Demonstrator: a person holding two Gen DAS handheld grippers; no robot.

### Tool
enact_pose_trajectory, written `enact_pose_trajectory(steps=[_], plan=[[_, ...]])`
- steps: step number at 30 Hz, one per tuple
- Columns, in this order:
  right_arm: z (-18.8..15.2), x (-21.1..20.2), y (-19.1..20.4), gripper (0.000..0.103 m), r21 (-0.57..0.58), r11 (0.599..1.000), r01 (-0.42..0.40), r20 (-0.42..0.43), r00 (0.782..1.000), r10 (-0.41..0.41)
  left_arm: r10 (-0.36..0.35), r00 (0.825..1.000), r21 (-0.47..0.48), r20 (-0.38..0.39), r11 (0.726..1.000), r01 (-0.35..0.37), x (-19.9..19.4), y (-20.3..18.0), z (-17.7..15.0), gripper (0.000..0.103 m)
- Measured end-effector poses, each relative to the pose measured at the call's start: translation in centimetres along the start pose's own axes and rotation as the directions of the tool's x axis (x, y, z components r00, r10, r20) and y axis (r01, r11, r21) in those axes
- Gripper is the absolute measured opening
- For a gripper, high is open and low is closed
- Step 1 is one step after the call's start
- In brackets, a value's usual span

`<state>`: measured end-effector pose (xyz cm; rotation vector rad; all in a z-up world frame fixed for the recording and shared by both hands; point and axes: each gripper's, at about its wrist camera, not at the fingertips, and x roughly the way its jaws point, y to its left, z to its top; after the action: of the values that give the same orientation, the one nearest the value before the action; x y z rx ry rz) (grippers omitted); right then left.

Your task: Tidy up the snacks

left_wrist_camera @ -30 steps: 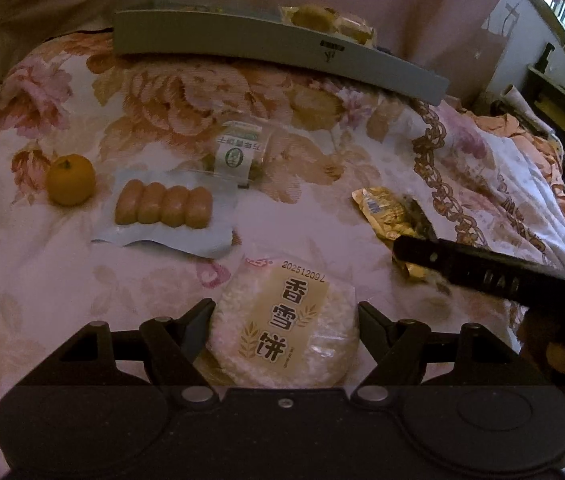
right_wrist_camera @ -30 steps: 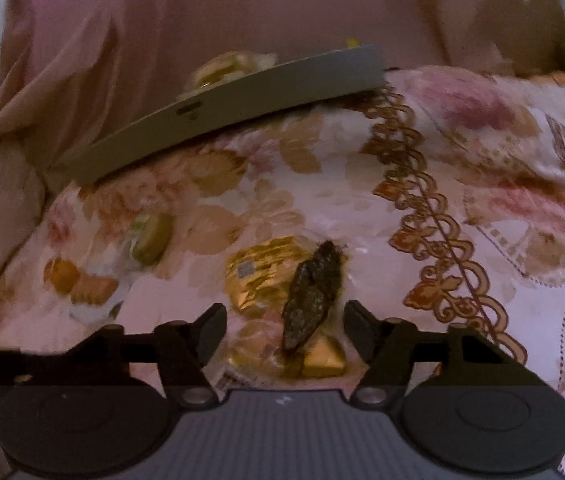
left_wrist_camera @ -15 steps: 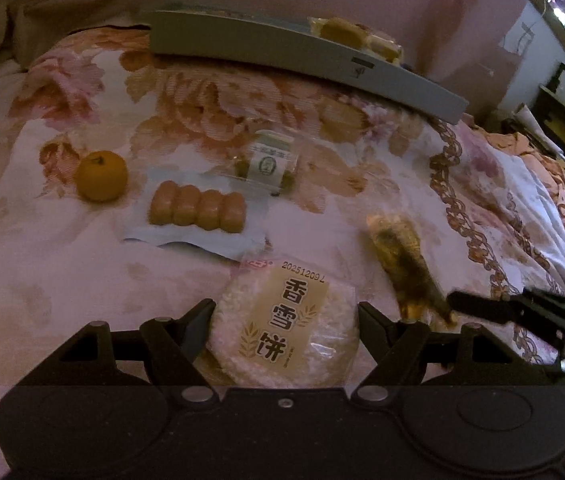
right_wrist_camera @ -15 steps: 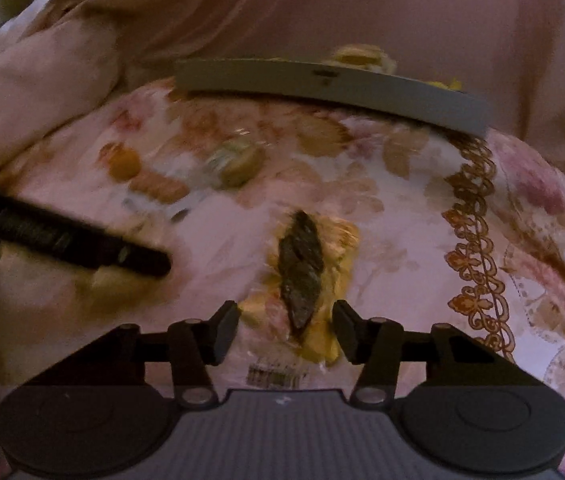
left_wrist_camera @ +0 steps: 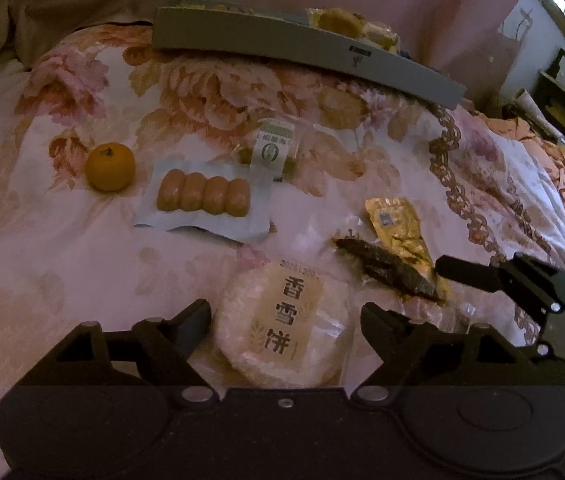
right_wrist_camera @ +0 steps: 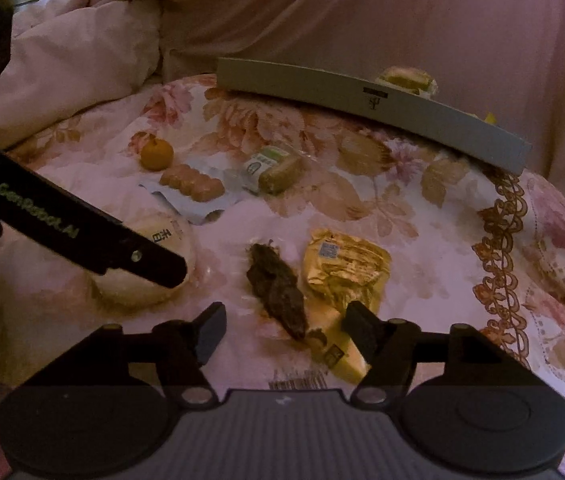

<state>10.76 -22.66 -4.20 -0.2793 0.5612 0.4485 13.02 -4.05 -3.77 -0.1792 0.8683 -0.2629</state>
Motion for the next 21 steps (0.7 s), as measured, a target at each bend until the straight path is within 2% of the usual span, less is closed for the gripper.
enact_pose_trajectory(steps=[4,7,13,17,21], plan=[[-0.1,-0.5,0.5,0.061,-0.031,1.000,0.001,-0.012,1.000,-0.001,0.021,1.000,0.059,-0.008,0.998,-0.020,0.1,-0.6,-0.3,0.084],[-0.2,-0.7,1.4,0.053,-0.070,0.998,-0.003,-0.024,1.000,0.001,0.050,0.999,0.101,-0.007,0.994,-0.049,0.2,-1.1,-0.6,0.080],[-0.2,-1.0,1.2,0.053,-0.001,0.998,-0.066,-0.055,0.996,0.066,0.062,0.998,0.066,0.003,0.996,-0.063,0.0,-0.5,-0.5,0.076],[-0.1,-0.3,0.3,0.057,0.096,0.986,-0.136,-0.059,0.988,0.142,0.077,0.997,0.039,0.018,0.996,-0.078,-0.2,-0.1,-0.4,0.076],[-0.2,0.9,-0.2,0.062,0.124,0.980,-0.156,-0.049,0.985,0.163,0.079,0.996,0.008,0.033,0.997,-0.079,-0.2,0.4,-0.2,0.076]])
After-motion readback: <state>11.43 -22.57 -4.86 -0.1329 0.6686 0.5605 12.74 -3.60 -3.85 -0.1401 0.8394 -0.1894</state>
